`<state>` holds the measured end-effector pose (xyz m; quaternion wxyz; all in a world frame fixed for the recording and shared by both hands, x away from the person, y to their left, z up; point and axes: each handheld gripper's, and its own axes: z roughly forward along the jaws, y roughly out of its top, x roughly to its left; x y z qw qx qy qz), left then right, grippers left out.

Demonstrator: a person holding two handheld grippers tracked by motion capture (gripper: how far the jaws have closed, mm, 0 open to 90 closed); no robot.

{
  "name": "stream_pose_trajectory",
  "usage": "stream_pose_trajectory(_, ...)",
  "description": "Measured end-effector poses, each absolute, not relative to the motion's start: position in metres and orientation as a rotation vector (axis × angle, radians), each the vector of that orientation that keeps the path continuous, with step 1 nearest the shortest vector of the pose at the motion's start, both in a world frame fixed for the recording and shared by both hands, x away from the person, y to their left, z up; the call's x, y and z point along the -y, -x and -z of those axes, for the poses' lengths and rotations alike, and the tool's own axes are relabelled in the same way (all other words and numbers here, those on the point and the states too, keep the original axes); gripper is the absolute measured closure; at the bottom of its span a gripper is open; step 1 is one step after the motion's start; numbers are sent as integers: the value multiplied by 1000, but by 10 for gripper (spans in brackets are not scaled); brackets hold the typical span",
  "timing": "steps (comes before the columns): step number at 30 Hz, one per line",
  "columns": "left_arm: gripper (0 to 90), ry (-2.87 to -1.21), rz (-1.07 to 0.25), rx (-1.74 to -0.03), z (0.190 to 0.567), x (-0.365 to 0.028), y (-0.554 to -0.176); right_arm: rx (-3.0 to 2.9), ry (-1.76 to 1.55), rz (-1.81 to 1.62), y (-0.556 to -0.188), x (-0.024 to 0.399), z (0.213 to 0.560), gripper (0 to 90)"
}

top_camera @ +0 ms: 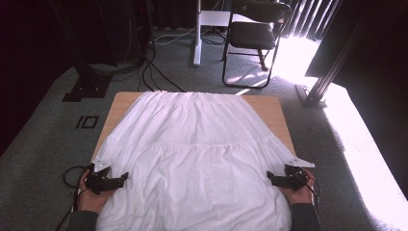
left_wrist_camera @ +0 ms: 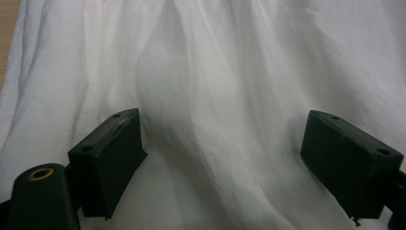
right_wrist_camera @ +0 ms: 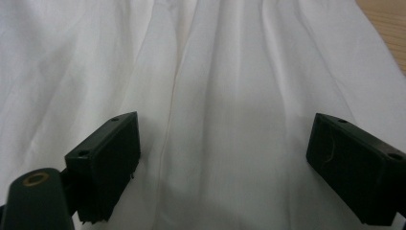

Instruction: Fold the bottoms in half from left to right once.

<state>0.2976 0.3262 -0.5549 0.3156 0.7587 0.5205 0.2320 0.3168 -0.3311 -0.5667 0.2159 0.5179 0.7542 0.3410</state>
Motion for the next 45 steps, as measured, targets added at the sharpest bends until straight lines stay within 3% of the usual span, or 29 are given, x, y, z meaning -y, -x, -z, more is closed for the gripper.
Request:
stream_pose_trajectory(5,254,-1991,-615,-1358,553,-327,-293,-2091,-1434,-946,-317,331,567,111)
stream_pose_trajectory(6,327,-1983,-615,-1344,551,-327,-291,-2091,-1433,-946,-317,331,567,112)
stream_pose_trajectory(12,350,-1926,-627,-1313,539,-332,-283,-2088,-1433,-949,-316,331,567,131)
stream_pose_trajectory(22,360,-1883,-796,-1384,514,-362,-266,-2089,-1431,-950,-316,331,567,132)
stream_pose_trajectory(28,571,-1854,-819,-1491,516,-388,-262,-2087,-1432,-949,-316,331,567,135)
stream_pose_trajectory(30,568,-1851,-806,-1514,519,-393,-262,-2087,-1431,-950,-316,331,567,135)
stream_pose_trajectory(34,447,-1848,-790,-1571,529,-398,-264,-2087,-1431,-950,-316,331,567,135)
stream_pose_trajectory(40,495,-1816,-750,-1635,542,-410,-264,-2085,-1433,-949,-316,331,567,137)
stream_pose_trajectory(45,475,-1843,-677,-1616,548,-408,-267,-2085,-1433,-950,-316,331,567,138)
